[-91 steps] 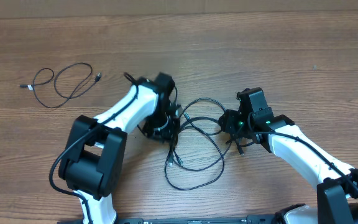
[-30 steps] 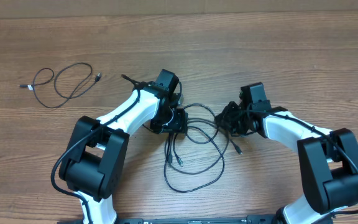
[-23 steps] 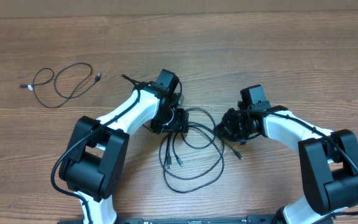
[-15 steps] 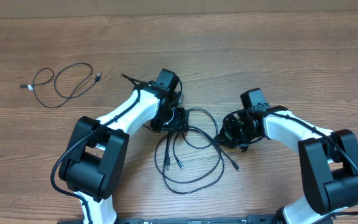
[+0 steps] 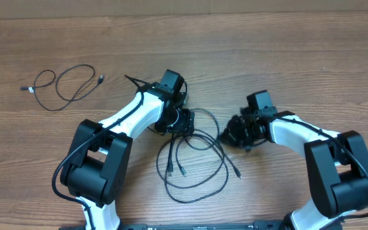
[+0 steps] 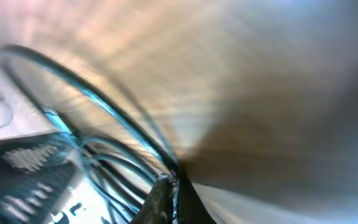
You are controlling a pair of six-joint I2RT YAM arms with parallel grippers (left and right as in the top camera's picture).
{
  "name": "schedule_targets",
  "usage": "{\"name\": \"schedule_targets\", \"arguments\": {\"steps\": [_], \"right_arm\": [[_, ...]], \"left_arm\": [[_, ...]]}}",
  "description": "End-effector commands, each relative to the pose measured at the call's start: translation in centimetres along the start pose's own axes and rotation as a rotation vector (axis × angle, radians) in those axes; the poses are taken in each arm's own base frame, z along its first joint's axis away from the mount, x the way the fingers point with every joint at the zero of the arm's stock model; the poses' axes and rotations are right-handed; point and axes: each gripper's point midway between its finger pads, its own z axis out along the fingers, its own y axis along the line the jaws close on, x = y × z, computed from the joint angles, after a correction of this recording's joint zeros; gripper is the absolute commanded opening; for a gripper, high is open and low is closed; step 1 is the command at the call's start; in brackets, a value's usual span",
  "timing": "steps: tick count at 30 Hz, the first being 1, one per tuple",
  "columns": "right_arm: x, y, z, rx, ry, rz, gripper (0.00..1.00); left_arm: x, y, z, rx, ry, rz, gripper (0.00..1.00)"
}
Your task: Untangle cables
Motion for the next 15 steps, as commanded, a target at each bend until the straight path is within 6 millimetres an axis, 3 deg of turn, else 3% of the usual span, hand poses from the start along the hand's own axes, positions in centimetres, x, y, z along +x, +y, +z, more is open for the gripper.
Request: {"name": "schedule_targets", "arguments": {"steps": [1,2,6,12,15], "right_arm": [[-0.1,3.4,-0.6,-0.155,0.05,-0.097,0.04],[-0.2,5.5,-1.3,-0.231,0.069,-0.137,0.04],[-2.2,8.7,-2.5,-0.297,0.0,-0.221,0.04],[-8.1,5.6,-1.5,0.023,-0.414,-0.223,0.04],[-8.2,5.4,-1.1,0.116,-0.511,-0.256,0.04]], "left_arm": [[2.7,-0.4,0.8,0.082,0.113,0.083,0.75],[3.3,-0.3,0.6,0.093,0.139,0.101,0.75],[4.7,0.7,0.1,0.093,0.197,0.127,0.76],[4.3,0.6,0.3,0.089,0.18,0.114,0.78],[4.4,-0.5,0.7,0.082,0.176,0.123,0.8]]}}
